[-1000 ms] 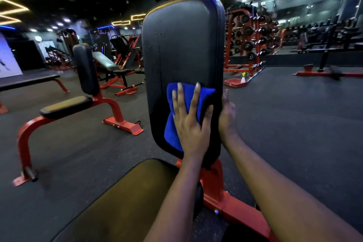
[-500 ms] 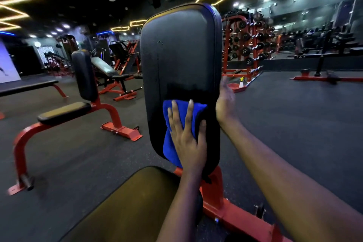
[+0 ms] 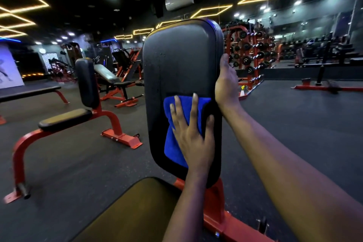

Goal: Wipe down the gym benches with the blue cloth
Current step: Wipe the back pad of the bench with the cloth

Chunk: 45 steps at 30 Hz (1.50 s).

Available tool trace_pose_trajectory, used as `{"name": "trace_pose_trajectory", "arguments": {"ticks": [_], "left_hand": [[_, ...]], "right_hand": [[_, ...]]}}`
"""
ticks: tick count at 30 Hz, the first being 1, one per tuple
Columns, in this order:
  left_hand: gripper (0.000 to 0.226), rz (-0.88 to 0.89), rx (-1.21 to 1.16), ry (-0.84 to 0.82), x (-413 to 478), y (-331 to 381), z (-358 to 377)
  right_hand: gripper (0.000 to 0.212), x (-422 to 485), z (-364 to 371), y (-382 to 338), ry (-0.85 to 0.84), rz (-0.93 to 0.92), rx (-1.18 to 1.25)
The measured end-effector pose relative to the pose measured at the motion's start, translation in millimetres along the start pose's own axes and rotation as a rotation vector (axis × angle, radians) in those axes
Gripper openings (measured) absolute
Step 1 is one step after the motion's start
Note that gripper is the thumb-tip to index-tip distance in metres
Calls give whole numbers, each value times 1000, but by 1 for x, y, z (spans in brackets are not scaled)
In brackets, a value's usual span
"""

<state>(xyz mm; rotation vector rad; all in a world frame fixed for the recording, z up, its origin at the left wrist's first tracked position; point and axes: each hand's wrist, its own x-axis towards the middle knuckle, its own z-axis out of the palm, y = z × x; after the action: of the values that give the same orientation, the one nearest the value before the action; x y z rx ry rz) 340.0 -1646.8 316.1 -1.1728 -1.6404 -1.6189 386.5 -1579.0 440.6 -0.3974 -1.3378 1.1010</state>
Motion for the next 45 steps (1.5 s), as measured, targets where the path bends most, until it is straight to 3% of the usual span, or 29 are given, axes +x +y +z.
{"name": "trace_pose_trajectory", "arguments": {"ticks": [7, 13, 18, 25, 29, 33, 39, 42, 45], "left_hand": [[53, 32, -39, -3, 6, -34, -8], [51, -409, -141, 157, 7, -55, -7], [53, -211, -116, 101, -11, -69, -11], [57, -430, -112, 180, -7, -87, -9], [60, -404, -106, 122, -34, -101, -14], [66, -610, -159, 198, 4, -134, -21], [57, -588, -107, 193, -45, -113, -16], [48, -586, -102, 222, -1, -115, -19], [52, -407, -97, 202, 50, -102, -20]], "right_hand": [[49, -2, 1, 1, 23, -4, -30], [48, -10, 3, -5, 26, -10, -30], [48, -7, 1, 0, 40, -25, -51], [54, -7, 6, 3, 60, -11, -2], [52, -8, 4, 6, 72, -35, -7], [51, -9, 4, 5, 96, -36, -9], [60, -10, 5, 8, 118, -39, 2], [62, -10, 5, 8, 125, -43, 9], [55, -10, 5, 8, 113, -22, -5]]}}
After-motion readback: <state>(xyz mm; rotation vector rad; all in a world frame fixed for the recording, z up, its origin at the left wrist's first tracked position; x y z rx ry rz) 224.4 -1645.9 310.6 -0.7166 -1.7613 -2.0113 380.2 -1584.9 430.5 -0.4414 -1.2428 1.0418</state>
